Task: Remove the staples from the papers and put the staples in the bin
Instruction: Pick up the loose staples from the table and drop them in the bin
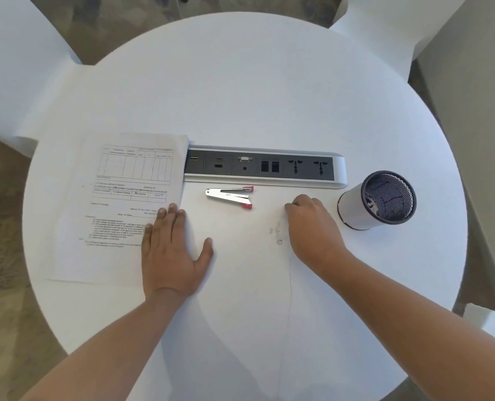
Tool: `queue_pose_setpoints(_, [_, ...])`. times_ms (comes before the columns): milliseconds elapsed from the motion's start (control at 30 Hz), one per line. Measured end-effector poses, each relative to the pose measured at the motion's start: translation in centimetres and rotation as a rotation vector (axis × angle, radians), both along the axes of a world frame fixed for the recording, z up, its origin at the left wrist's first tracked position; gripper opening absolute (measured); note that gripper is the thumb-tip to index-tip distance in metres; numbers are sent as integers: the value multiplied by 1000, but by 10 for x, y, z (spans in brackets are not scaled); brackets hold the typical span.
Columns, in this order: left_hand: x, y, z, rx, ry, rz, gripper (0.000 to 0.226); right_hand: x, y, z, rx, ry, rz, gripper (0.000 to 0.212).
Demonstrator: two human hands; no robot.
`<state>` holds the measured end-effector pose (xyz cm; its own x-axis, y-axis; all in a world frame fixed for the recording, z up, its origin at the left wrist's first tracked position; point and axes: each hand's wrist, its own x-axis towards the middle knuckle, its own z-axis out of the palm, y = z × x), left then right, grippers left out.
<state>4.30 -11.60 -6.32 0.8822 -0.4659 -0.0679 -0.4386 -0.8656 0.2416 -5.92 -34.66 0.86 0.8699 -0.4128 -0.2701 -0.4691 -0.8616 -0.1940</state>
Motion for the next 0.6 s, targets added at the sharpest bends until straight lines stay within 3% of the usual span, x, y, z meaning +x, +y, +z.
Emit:
queue_pose_setpoints(100, [-1,0,1,-4,-1,2,82,-4,6,-11,20,-39,73,28])
queue_pose_setpoints(333, [-1,1,2,-17,-9,3,81,-18,11,-25,29,-74,308,7])
queue_pose_setpoints(400, [-1,1,2,-17,-7,5,81,-21,4,-20,36,-87,245,8])
queue_pose_setpoints(533, [0,0,1,-6,-5,3,81,-19,-13,-7,141,-194,-83,22])
queue_pose_setpoints(600, [0,0,1,2,-3,2,81,-19,-20,-4,129,-157,-115,29])
